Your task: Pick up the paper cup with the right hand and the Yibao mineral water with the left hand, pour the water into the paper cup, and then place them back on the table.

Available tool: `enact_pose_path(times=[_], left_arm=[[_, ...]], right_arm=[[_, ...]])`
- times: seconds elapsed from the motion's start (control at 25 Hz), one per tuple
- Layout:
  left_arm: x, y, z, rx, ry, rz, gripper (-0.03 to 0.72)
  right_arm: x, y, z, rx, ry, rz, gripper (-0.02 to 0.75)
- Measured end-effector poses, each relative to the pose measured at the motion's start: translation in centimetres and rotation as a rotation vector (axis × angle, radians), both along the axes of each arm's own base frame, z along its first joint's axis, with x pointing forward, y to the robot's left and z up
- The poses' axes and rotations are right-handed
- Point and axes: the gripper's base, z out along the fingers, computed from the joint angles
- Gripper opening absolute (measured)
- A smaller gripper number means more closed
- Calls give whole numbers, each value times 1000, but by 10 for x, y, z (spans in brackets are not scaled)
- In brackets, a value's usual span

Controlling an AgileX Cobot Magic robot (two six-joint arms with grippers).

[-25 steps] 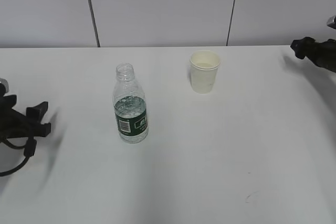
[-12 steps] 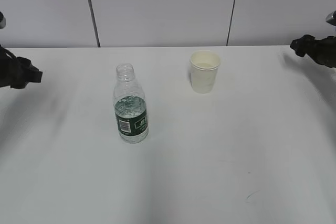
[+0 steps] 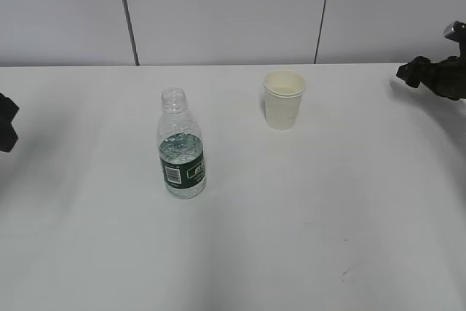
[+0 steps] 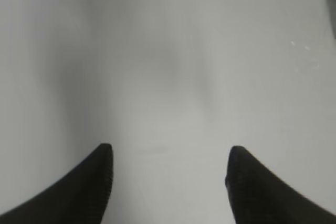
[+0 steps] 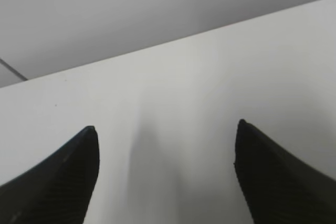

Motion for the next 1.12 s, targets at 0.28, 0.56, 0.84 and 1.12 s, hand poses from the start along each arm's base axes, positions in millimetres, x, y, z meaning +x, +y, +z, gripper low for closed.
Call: enact_pose_path(times=[0.28,0.56,0.84,1.12], left_arm=[[-48,3,34,-8,-108,1,428],[-97,6,31,-12,-101,1,428],[-159,0,12,-159,-279,27,427],[-202,3,10,-197,-530,24,427]], right_arm=[[-3,4,48,3,43,50,595],[-3,15,88,181,45,91,595],[-5,21,98,208,44,147,595],[-6,24,98,225,51,183,595]])
